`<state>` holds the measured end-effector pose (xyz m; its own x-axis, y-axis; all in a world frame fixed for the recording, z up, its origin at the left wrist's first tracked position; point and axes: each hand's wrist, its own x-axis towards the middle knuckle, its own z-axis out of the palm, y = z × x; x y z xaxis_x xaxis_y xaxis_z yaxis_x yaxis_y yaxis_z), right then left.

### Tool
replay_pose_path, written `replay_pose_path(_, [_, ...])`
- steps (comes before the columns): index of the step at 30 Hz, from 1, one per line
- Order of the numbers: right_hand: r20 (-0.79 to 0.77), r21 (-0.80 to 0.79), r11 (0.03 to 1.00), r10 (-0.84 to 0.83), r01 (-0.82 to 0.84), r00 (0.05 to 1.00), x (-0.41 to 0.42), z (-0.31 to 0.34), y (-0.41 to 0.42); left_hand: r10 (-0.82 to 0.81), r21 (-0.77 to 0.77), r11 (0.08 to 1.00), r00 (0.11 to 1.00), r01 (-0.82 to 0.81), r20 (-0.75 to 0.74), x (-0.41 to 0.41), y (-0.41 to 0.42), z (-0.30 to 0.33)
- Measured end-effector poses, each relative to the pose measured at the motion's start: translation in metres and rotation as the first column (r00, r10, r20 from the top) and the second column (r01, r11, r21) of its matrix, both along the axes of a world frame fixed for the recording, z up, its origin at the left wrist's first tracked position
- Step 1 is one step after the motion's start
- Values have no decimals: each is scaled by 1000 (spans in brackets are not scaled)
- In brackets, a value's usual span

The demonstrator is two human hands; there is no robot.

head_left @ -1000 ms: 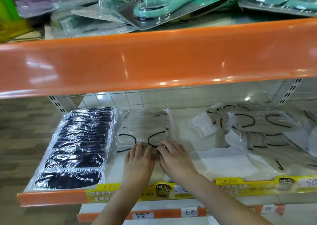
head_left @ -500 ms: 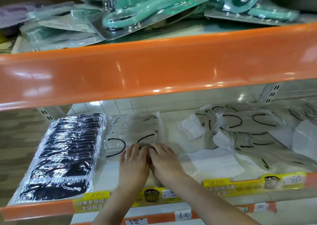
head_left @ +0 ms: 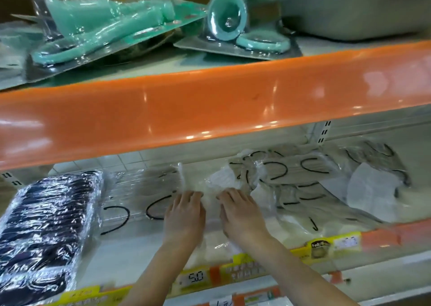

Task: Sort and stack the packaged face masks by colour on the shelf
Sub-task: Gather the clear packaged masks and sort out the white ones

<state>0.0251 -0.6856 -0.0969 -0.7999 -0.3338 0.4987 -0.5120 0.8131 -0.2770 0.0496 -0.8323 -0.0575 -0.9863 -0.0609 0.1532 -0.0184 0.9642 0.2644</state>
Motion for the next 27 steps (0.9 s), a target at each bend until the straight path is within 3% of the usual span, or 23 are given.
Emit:
replay_pose_path(10, [68, 26, 992, -122, 120, 990, -9, 11, 98, -266, -5, 964, 963, 266, -50, -34, 106, 0])
replay_pose_path(17, [111, 159, 957, -261, 242, 959, -28, 23, 167, -302, -93, 952, 948, 293, -101, -55, 146, -9])
replay_pose_path(27, [326, 302, 922, -338, 241, 883, -53, 28, 206, -318, -105, 942, 948, 317, 11, -77, 192, -2])
